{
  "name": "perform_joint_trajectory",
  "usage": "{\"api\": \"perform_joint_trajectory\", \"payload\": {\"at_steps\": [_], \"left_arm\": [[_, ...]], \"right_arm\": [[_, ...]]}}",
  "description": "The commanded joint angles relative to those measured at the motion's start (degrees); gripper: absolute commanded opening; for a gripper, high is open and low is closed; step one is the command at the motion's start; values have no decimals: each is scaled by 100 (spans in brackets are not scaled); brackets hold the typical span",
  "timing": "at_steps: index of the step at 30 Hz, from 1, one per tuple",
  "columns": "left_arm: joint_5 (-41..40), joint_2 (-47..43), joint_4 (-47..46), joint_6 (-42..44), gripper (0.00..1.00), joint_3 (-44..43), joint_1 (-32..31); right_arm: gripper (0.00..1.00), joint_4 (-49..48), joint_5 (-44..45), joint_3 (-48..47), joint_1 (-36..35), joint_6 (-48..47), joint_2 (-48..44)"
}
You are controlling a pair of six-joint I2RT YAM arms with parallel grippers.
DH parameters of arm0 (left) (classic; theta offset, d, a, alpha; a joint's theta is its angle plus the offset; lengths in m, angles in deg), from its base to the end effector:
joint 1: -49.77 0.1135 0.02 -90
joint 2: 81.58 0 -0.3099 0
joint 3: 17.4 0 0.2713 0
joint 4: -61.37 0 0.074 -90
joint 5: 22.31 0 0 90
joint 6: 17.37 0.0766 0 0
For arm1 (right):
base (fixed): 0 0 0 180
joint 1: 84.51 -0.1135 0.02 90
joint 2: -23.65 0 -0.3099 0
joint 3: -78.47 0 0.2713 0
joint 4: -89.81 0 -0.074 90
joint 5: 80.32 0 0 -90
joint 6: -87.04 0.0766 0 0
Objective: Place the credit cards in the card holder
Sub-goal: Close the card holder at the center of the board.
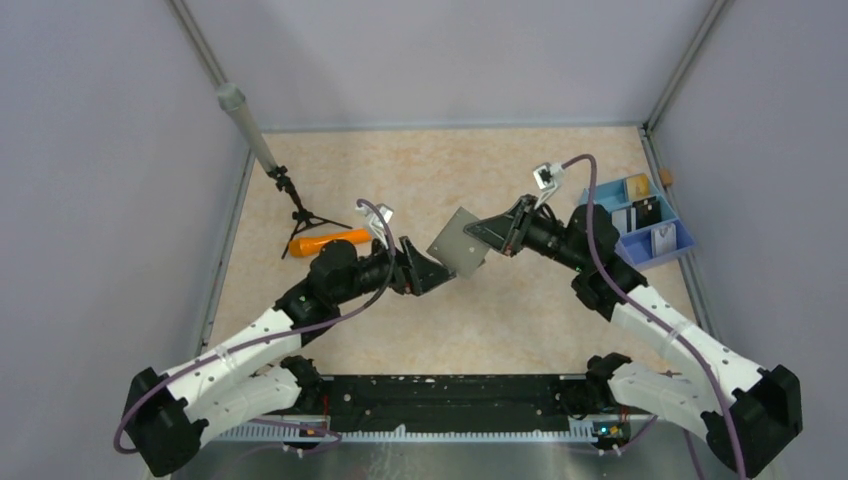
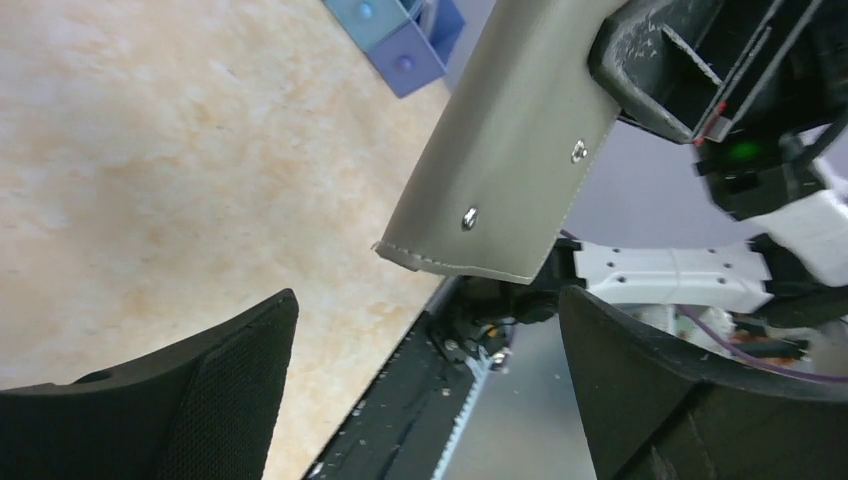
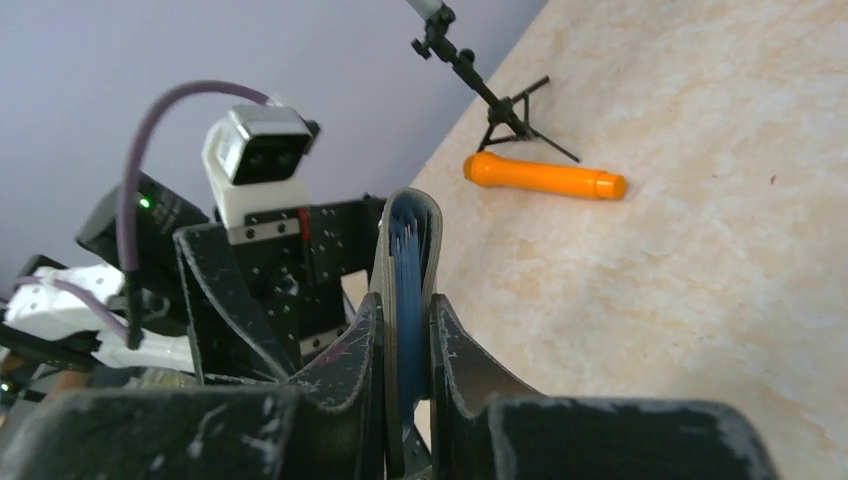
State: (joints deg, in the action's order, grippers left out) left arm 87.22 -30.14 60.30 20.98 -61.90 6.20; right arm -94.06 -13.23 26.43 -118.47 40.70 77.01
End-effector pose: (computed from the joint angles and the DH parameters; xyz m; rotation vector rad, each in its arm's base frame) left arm 0.1574 -0.1851 0.3081 0.1599 1.9092 -1.4815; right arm 0.1913 0.1648 0.3623 -0.2105 1.6870 1.3524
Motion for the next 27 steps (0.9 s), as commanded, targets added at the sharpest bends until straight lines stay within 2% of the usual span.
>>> {"api": "perform_joint_trajectory", "payload": {"at_steps": [1, 4, 6, 14, 17, 19, 21, 23, 25, 27], "left_arm": [[-354, -309, 1528, 1359, 99, -640, 198], [-131, -260, 1861, 1788, 99, -922, 238], [83, -163, 1893, 1937, 99, -1081, 244], [892, 520, 1697, 2128, 98, -1249, 244], [799, 679, 1851, 2085, 97, -1239, 244], [791, 656, 1781, 2026, 92, -1150, 244], [847, 576, 1452, 1808, 76, -953, 236], [1048, 559, 881, 1532, 64, -758, 242], [1162, 627, 543, 1282, 45, -605, 244], [1118, 683, 382, 1077, 18, -514, 244]], "right_arm": [[0, 1704, -445, -942, 11, -1069, 346], [0, 2383, -761, -1295, 12, -1345, 711], [0, 2448, -1039, -1348, 12, -1386, 857], [0, 1532, -1872, -1183, 3, -982, 1239], [0, 1372, -1973, -1238, 3, -934, 1369], [0, 1349, -1980, -1286, 3, -932, 1423], [0, 1360, -2006, -1346, 3, -959, 1483], [0, 1438, -2035, -1403, 1, -1024, 1551], [17, 1697, -1986, -1528, 2, -1149, 1640], [37, 2134, -1775, -1659, -5, -1319, 1654]]}}
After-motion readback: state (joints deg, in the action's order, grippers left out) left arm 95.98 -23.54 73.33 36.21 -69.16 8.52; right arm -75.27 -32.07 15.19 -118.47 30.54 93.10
